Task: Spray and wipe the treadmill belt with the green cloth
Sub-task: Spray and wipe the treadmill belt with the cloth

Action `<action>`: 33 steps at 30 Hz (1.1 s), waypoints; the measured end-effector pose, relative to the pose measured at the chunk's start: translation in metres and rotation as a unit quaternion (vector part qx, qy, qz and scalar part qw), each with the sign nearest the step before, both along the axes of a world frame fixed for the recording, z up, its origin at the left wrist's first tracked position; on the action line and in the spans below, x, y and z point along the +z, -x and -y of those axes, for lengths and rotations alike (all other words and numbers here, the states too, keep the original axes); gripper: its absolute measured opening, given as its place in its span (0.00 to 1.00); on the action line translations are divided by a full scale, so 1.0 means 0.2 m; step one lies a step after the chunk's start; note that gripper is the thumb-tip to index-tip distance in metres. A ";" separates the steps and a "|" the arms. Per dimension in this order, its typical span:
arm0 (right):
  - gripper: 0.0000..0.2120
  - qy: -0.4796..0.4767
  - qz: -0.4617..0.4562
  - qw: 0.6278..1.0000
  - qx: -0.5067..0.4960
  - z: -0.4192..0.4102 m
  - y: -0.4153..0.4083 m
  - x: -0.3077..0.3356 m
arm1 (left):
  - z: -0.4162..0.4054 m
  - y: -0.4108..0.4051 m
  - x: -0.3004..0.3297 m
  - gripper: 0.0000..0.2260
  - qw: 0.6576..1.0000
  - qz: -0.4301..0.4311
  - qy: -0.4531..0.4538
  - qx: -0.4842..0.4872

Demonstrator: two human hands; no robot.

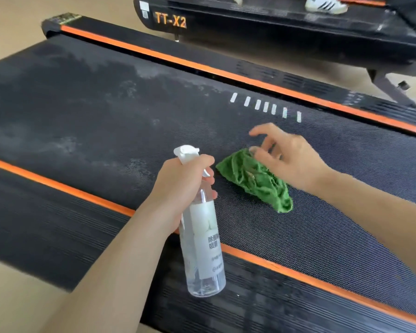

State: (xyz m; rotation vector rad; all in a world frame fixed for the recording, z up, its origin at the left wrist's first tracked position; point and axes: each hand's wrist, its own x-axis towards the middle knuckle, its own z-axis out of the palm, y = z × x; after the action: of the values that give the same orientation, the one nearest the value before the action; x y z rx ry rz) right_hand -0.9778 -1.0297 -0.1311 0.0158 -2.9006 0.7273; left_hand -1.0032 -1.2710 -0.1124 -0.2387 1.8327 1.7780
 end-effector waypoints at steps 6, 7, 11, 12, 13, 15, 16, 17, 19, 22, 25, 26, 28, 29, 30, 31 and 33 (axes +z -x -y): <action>0.30 -0.180 0.112 0.977 -0.028 0.14 -0.10 -0.32 | 0.02 0.00 0.00 0.09 1.000 0.000 0.000 0.008; 0.31 -0.236 0.086 0.968 -0.003 0.16 -0.13 -0.36 | 0.02 0.00 0.00 0.09 1.000 -0.002 0.001 0.010; 0.28 -0.234 0.016 0.972 0.004 0.17 -0.15 -0.43 | 0.00 -0.01 -0.01 0.10 1.000 -0.011 0.008 0.007; 0.26 -0.237 0.004 0.972 0.001 0.18 -0.13 -0.44 | -0.01 0.00 -0.01 0.11 1.000 -0.015 0.013 0.007; 0.24 -0.248 -0.012 0.969 0.005 0.18 -0.12 -0.45 | -0.02 0.00 -0.02 0.11 1.000 -0.018 0.017 0.006; 0.21 -0.247 -0.043 0.967 0.039 0.18 -0.09 -0.48 | -0.04 0.01 -0.03 0.11 0.999 -0.020 0.024 0.007; 0.20 -0.237 -0.054 0.968 0.066 0.17 -0.07 -0.48 | -0.04 0.01 -0.03 0.11 0.999 -0.020 0.026 0.007; 0.18 -0.230 -0.058 0.967 0.089 0.13 -0.01 -0.50 | -0.05 0.01 -0.03 0.11 0.999 -0.019 0.029 0.006; 0.17 -0.232 -0.058 0.968 0.074 0.03 0.18 -0.51 | -0.06 0.01 -0.03 0.11 0.999 -0.020 0.034 0.004; 0.20 -0.222 -0.006 0.971 -0.091 -0.15 0.51 -0.50 | -0.07 0.00 -0.03 0.11 0.999 -0.015 0.040 -0.004; 0.21 -0.218 0.040 0.959 -0.175 -0.17 0.63 -0.51 | -0.07 0.02 -0.04 0.12 0.998 -0.016 0.054 -0.007; 0.20 -0.208 0.040 0.964 -0.159 -0.14 0.60 -0.49 | -0.07 0.03 -0.05 0.13 0.998 -0.011 0.057 -0.004; 0.19 -0.177 0.028 0.979 -0.102 -0.04 0.42 -0.49 | -0.09 0.04 -0.05 0.13 0.998 -0.002 0.057 -0.014; 0.17 -0.174 0.014 0.982 -0.068 0.03 0.28 -0.49 | -0.10 0.04 -0.05 0.13 0.998 0.001 0.057 -0.024; 0.16 -0.169 -0.003 0.985 -0.029 0.10 0.12 -0.47 | -0.12 0.04 -0.05 0.14 0.998 0.003 0.056 -0.034; 0.15 -0.162 -0.012 0.987 0.015 0.17 -0.04 -0.46 | -0.14 0.04 -0.05 0.14 0.998 0.002 0.054 -0.045; 0.14 -0.146 -0.029 0.983 0.105 0.22 -0.23 -0.46 | -0.17 0.05 -0.06 0.14 0.997 0.000 0.051 -0.052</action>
State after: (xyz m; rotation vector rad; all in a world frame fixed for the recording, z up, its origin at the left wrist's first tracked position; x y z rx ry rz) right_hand -0.9326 -1.0729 -0.2235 0.3747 -2.9490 0.3144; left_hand -1.0125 -1.2363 -0.1234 -0.1780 1.9025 1.6166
